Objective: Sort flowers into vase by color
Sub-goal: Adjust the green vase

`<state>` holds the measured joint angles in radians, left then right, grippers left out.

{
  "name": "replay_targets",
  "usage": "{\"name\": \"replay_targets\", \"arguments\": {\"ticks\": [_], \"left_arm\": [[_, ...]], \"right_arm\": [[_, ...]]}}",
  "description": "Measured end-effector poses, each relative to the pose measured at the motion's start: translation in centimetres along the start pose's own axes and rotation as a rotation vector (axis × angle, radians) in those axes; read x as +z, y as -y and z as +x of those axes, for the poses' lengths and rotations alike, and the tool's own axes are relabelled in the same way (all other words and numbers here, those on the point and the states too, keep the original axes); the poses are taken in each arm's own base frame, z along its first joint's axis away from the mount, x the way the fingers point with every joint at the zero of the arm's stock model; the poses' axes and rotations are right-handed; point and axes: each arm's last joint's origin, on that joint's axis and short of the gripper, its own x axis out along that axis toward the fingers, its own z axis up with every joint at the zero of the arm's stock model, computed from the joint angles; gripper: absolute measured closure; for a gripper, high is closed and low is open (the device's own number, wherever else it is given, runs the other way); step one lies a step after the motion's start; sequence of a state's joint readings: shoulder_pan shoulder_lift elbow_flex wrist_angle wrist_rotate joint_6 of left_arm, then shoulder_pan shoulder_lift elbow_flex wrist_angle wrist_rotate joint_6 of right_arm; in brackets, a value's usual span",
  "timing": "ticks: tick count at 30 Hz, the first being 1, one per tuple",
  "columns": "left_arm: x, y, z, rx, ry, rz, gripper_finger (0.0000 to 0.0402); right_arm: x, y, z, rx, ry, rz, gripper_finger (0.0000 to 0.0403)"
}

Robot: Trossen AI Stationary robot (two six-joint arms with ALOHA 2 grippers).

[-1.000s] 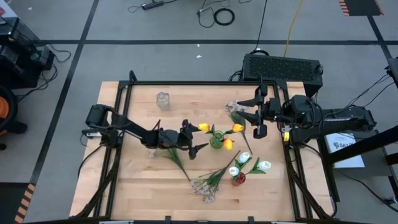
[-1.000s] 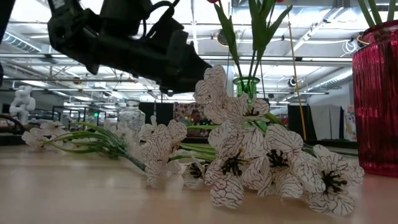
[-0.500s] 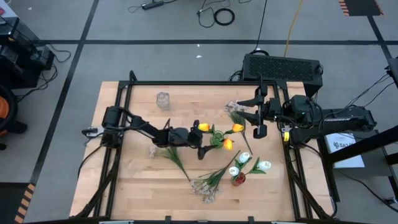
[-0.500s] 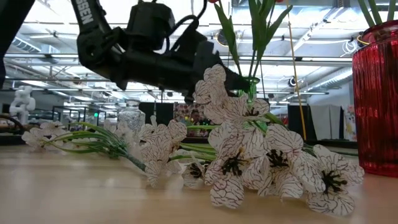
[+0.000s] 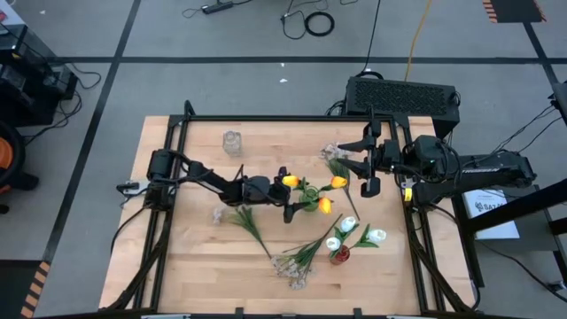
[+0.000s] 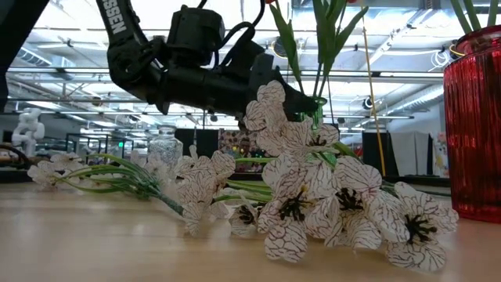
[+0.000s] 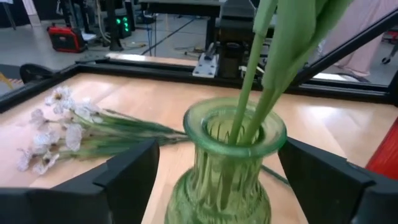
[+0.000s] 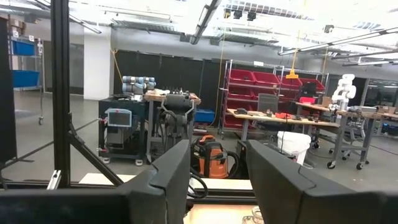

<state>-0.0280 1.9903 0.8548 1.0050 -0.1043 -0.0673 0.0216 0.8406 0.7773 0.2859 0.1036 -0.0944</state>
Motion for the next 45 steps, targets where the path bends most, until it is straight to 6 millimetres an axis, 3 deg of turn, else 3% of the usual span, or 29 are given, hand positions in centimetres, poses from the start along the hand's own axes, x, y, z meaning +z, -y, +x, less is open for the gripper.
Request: {"name": "replay_targets", "arguments": {"ticks": [28, 32, 40, 45], "left_arm": [[-0.09, 0.0, 0.05, -0.024, -0.017, 0.028, 0.0231], [-0.1, 0.02, 0.05, -0.024, -0.017, 0.025, 0.0212], [-0.1, 0.03, 0.04, -0.017, -0.017, -0.005, 0.0103], [0.2, 0.39, 0.19, -0.005, -0.003, -0.004, 0.009]], "right_arm": [[0.0, 0.01, 0.0, -0.002, 0.0, -0.004, 0.0252], [0.0, 0.01, 0.0, -0.002, 0.0, -0.004, 0.0252], [0.0, 0.01, 0.0, -0.002, 0.0, -0.004, 0.0252], [0.0, 0.01, 0.0, -0.002, 0.0, -0.008, 0.0252]]}}
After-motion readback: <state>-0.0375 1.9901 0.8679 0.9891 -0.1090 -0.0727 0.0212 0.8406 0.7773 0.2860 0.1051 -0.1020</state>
